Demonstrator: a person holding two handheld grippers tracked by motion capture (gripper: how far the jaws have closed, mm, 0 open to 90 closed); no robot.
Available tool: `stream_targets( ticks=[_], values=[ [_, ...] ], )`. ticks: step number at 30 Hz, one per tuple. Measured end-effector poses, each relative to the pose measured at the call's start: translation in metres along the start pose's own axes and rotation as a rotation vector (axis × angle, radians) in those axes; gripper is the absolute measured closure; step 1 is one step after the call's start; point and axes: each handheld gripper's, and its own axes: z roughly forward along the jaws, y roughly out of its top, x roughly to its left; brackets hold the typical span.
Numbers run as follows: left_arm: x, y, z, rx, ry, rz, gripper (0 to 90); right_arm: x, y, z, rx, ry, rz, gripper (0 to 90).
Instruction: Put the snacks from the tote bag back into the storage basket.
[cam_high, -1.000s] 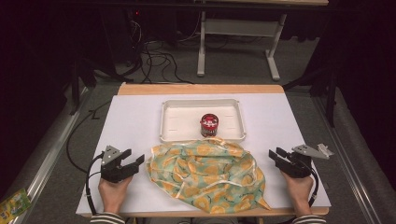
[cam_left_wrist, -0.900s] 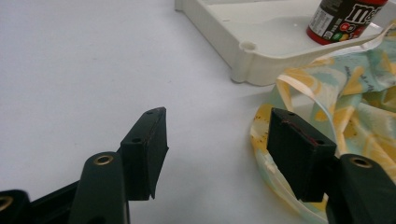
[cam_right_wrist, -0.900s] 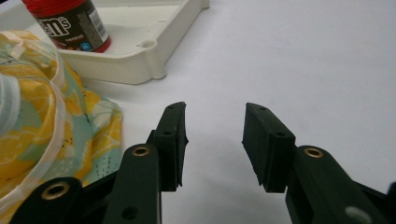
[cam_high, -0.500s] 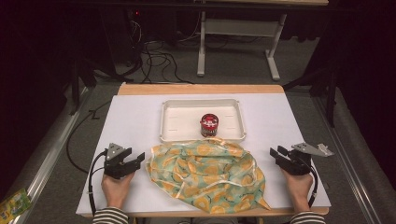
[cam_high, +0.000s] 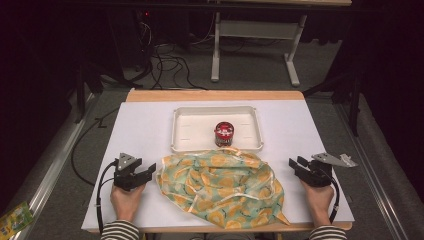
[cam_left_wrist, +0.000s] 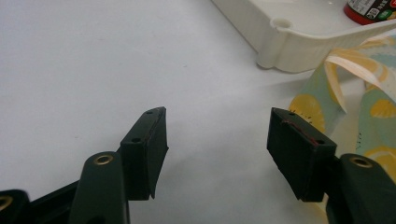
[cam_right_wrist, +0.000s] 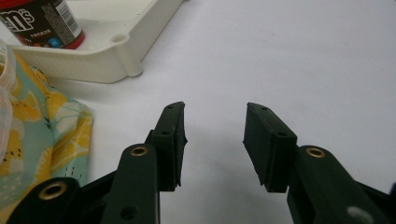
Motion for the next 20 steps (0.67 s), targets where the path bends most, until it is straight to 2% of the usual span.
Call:
stream_targets(
  ticks=[7, 16, 20],
  values=[
    [-0.0016, -0.0012, 0.0003, 0.004, 0.004, 0.013, 37.8, 0.0020, -0.0024, 0.0010, 0.004, -0.007, -0.006, 58.7],
    [-0.0014, -0.0021, 0.0009, 0.015, -0.002, 0.008, 36.9, 0.0029, -0.0034, 0.0014, 0.001, -0.015, -0.007, 56.1],
    [-0.0018, -0.0022, 0.0011, 0.017, -0.001, 0.005, 37.0, 0.0011, -0.0037, 0.0008, -0.004, 0.000, 0.000, 55.3]
  ],
)
